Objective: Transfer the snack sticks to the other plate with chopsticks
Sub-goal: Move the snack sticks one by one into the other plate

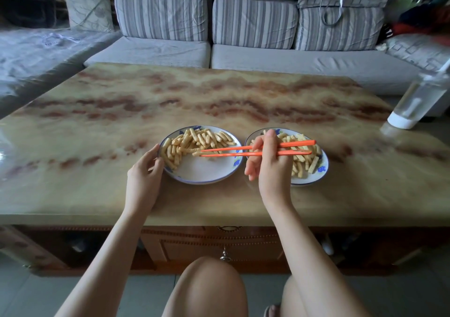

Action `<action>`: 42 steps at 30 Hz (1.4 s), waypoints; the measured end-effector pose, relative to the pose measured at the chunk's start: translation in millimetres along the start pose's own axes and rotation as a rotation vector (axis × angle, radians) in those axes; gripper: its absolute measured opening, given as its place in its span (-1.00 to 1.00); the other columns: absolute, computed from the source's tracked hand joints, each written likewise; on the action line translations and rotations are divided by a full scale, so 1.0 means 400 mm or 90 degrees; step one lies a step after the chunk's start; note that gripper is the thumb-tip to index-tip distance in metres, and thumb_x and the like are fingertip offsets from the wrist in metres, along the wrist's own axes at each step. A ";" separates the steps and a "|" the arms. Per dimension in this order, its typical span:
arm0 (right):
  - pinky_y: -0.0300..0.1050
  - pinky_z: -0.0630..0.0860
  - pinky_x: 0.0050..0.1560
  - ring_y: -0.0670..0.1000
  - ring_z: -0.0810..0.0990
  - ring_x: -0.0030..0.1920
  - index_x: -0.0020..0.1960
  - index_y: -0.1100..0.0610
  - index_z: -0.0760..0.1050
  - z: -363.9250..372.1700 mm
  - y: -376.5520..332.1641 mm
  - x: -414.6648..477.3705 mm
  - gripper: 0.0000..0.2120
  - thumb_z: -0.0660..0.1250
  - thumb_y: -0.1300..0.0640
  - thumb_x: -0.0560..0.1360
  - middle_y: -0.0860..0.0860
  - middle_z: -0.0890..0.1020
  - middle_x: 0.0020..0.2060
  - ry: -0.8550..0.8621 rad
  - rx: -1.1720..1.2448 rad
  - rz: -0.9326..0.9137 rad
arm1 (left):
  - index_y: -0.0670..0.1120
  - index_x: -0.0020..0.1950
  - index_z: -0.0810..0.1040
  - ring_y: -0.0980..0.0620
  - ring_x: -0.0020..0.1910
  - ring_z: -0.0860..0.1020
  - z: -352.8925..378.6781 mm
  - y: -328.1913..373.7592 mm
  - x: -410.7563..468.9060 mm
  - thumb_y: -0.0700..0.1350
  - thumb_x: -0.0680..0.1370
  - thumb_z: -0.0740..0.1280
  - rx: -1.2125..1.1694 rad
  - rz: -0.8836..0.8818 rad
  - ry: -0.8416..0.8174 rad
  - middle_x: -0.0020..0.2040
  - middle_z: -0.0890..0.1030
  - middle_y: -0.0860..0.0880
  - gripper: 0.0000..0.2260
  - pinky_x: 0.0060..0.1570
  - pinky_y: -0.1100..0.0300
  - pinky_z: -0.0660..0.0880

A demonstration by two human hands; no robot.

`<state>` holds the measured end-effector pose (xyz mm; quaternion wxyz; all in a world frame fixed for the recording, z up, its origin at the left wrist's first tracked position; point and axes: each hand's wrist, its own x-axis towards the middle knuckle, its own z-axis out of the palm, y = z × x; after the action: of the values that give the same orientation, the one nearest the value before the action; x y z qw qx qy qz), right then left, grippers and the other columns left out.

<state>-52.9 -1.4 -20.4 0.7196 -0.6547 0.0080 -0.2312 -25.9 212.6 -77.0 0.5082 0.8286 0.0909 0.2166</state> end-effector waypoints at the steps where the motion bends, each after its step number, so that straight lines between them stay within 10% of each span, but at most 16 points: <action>1: -0.17 0.27 -0.58 0.07 0.38 -0.60 -0.27 0.17 0.41 -0.004 -0.004 0.000 -0.60 0.05 0.05 0.67 0.10 0.40 -0.61 0.010 0.004 0.001 | -0.08 0.34 0.51 0.35 0.02 0.41 0.000 -0.001 0.000 -0.20 0.57 0.24 0.000 -0.001 0.000 0.04 0.51 0.17 -0.66 -0.17 0.70 0.20; 24: -0.24 0.22 -0.62 0.07 0.36 -0.65 -0.27 0.18 0.34 -0.219 -0.038 0.069 -0.65 0.03 0.11 0.65 0.09 0.35 -0.61 0.276 0.005 -0.077 | -0.07 0.36 0.48 0.27 0.11 0.41 0.001 0.001 -0.002 -0.19 0.58 0.23 0.005 -0.002 -0.002 0.25 0.55 0.02 -0.65 -0.11 0.66 0.22; 30: -0.32 0.19 -0.60 0.03 0.34 -0.66 -0.25 0.18 0.35 -0.201 -0.059 0.049 -0.66 0.02 0.12 0.65 0.06 0.35 -0.66 0.245 0.054 -0.058 | -0.07 0.36 0.48 0.27 0.13 0.41 0.000 0.003 -0.002 -0.19 0.58 0.23 0.003 0.001 -0.005 0.28 0.54 0.00 -0.65 0.06 0.45 0.26; 42: -0.21 0.29 -0.59 0.05 0.37 -0.63 -0.23 0.20 0.42 -0.034 -0.010 -0.007 -0.63 0.05 0.08 0.67 0.27 0.43 -0.56 -0.012 -0.008 -0.010 | -0.08 0.36 0.49 0.27 0.10 0.42 0.001 -0.004 0.002 -0.20 0.57 0.24 -0.004 -0.011 -0.002 0.22 0.56 0.03 -0.65 -0.15 0.72 0.19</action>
<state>-61.0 -13.4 -19.4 0.7136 -0.6614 -0.0028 -0.2309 -24.7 213.2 -78.3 0.5127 0.8266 0.0966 0.2109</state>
